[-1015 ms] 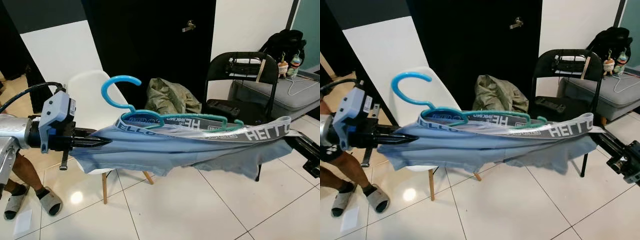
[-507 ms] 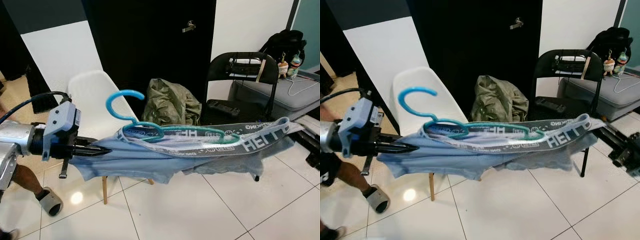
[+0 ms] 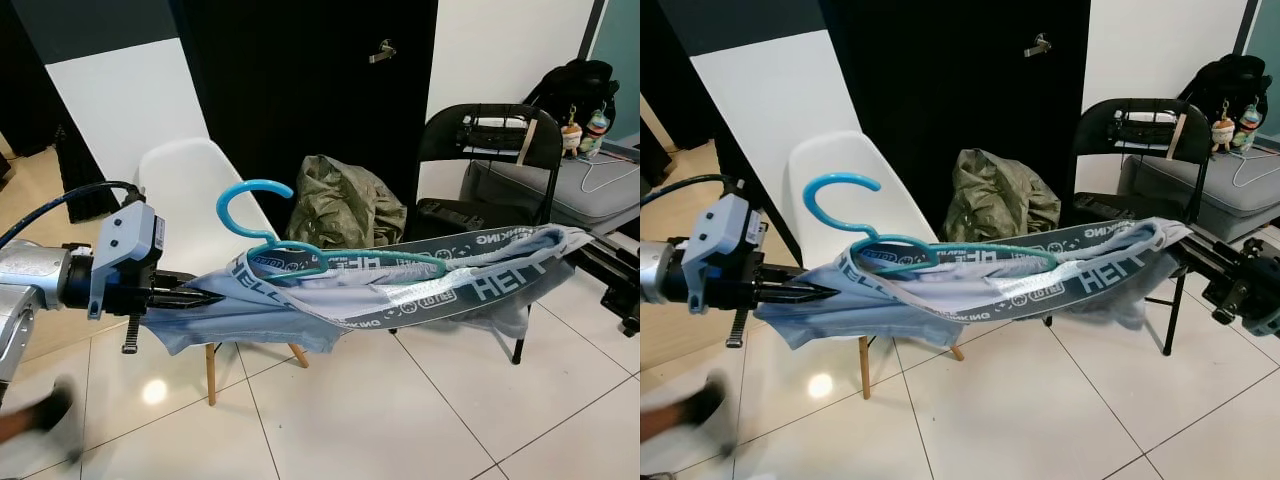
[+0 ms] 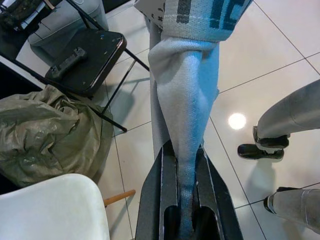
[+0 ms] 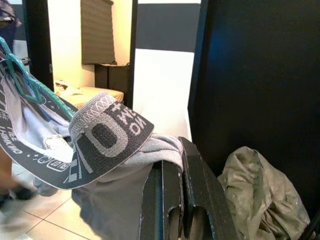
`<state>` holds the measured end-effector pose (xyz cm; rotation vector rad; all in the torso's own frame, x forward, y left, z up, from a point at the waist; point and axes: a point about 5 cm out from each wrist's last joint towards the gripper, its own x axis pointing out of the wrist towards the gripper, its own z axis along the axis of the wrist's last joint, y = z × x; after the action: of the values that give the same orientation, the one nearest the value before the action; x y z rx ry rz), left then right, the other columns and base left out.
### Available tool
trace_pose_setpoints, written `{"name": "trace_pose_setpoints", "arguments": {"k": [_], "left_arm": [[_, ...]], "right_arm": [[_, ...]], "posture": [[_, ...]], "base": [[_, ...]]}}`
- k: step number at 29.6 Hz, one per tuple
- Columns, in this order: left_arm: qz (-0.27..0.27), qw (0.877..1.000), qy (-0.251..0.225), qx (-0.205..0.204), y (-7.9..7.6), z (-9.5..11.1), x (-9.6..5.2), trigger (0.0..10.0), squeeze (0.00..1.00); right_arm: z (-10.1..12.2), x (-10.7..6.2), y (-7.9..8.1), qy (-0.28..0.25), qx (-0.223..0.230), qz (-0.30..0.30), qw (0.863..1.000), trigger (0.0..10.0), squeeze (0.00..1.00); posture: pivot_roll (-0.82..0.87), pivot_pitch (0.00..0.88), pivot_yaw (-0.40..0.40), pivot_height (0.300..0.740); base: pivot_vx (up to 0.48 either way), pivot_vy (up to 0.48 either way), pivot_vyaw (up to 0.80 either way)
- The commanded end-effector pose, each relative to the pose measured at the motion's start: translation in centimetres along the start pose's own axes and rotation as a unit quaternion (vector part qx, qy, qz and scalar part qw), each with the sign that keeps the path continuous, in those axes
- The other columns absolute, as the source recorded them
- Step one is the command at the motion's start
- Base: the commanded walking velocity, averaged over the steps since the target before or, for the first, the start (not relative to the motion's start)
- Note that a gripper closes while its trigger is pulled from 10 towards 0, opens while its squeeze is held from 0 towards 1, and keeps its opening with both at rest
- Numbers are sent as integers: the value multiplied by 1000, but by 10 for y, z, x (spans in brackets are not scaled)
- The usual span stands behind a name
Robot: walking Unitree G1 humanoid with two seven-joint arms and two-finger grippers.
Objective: Hang hanger
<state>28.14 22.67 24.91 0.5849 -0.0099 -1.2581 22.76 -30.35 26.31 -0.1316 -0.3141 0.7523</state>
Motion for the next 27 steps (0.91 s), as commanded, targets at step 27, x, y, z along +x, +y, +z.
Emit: {"name": "trace_pose_setpoints", "arguments": {"k": [27], "left_arm": [[24,998,-41,-41,-41,-24,91,0,0]], "right_arm": [[-8,70,13,136,-56,159,976,0,0]], "posture": [[-49,0,44,740]], "base": [[0,0,0]]}}
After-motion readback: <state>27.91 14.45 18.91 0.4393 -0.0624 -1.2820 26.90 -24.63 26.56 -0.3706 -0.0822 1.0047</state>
